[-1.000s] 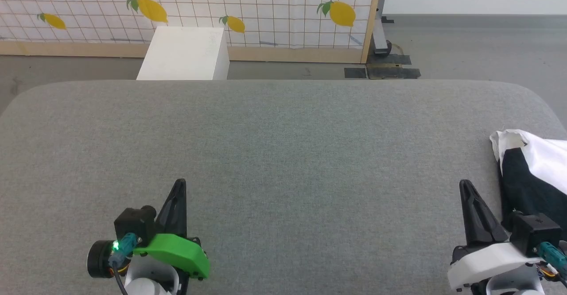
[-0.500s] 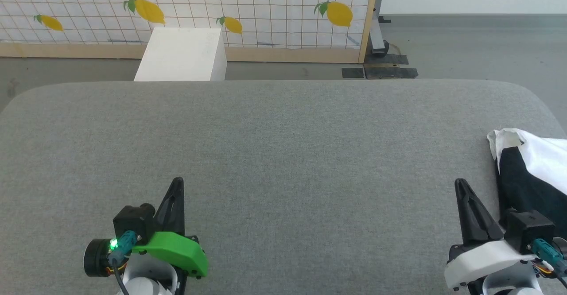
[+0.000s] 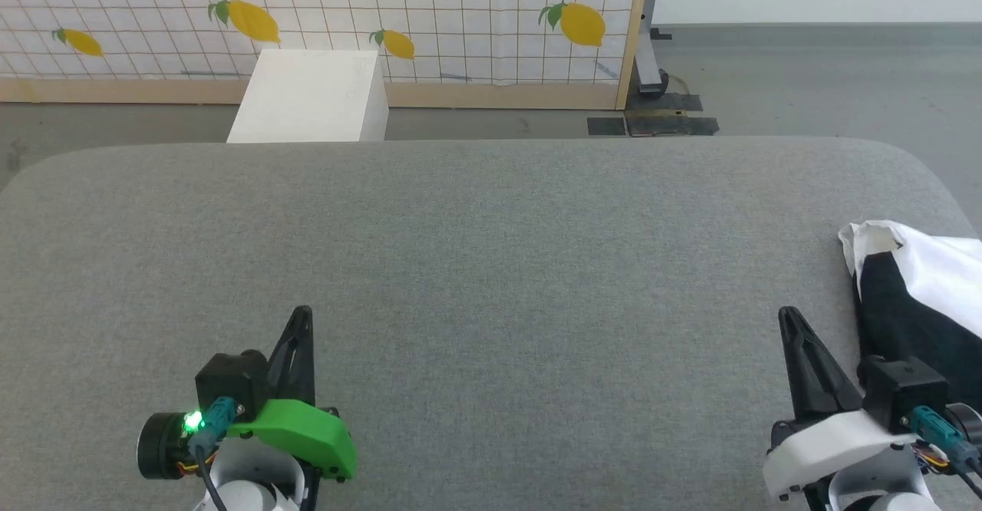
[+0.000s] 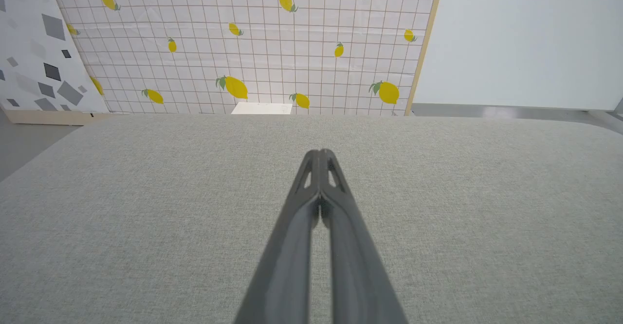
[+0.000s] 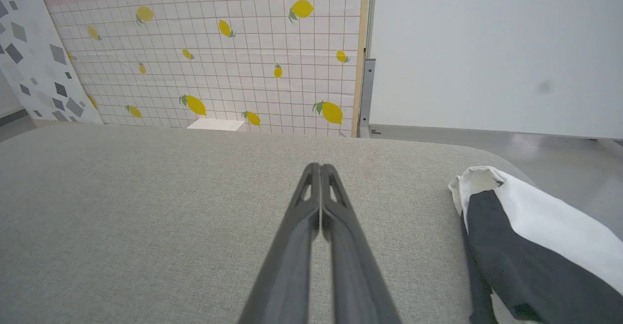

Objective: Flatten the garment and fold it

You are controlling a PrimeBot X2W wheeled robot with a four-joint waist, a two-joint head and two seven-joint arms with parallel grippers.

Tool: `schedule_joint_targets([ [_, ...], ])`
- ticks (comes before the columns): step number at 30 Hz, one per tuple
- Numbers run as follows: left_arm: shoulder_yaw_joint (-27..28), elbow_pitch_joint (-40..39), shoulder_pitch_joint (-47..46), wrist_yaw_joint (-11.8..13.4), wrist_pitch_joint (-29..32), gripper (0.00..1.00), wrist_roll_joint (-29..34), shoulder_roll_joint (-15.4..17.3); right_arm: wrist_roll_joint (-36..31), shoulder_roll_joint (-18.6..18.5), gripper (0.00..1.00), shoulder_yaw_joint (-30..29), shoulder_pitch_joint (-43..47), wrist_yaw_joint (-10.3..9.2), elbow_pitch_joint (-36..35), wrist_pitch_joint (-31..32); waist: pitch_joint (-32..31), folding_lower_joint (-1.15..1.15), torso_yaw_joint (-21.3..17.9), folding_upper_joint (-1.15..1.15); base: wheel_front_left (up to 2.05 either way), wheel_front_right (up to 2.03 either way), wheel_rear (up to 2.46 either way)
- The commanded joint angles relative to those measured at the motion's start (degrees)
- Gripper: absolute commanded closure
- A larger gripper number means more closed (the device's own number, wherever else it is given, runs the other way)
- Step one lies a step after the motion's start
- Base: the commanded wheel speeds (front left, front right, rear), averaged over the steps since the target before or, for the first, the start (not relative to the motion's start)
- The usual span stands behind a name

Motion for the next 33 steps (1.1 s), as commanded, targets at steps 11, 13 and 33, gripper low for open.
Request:
schedule_joint_targets([
  [11,0.40,-1.71,1.32,0.87,1.42,1.00,1.67,-0.31,-1.18,0.08,1.00,0.68,-1.24,-0.06,-0.33,0.99,-0.03,0.00,-0.33,0.42,0.00,0.00,0.00],
  [13,0.45,-1.95,1.38,0.97,1.65,1.00,1.88,-0.32,-1.31,0.08,1.00,0.78,-1.30,-0.06,-0.34,1.13,-0.04,0.00,-0.39,0.43,0.00,0.00,0.00],
  [33,0.96,-4.43,2.05,2.01,3.99,1.00,4.04,-0.41,-2.69,0.10,1.00,1.76,-1.97,-0.07,-0.48,2.53,-0.09,0.00,-0.99,0.54,0.00,0.00,0.00],
])
